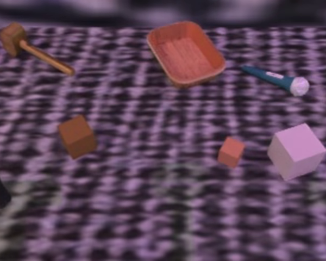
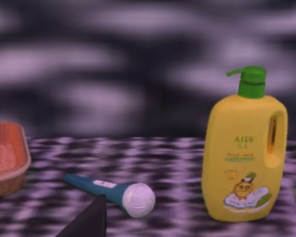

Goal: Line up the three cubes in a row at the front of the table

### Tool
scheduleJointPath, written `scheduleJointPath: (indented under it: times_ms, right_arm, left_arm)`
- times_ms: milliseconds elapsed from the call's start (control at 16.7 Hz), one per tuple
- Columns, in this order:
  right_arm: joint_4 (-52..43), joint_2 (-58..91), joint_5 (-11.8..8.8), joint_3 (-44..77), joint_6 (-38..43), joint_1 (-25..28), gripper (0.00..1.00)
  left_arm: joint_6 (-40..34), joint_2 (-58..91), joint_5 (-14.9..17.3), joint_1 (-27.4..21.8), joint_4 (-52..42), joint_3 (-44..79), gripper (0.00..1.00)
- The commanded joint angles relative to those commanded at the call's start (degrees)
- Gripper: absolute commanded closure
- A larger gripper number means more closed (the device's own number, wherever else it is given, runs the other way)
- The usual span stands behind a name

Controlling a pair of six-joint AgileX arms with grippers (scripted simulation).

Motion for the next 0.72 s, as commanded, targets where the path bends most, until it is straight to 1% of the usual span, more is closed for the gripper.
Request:
scheduleJointPath:
  times_ms: [180,360,540,720]
  right_arm:
    - [-0.36,0.55,0.02,0.57,-0.18,0.16,0.0]
    - [-3.68,5.84,0.07,5.91,-1.83,1.67,0.0]
    - [-9.97,16.63,0.05,16.13,-4.86,4.52,0.0]
    - [-18.43,32.78,-0.03,29.3,-8.81,8.24,0.0]
  left_arm:
    - [0.0,0.0,0.0,0.0,0.0,0.0,0.0]
    - [0.0,0.0,0.0,0.0,0.0,0.0,0.0]
    - [0.0,0.0,0.0,0.0,0.0,0.0,0.0]
    - [0.0,0.0,0.0,0.0,0.0,0.0,0.0]
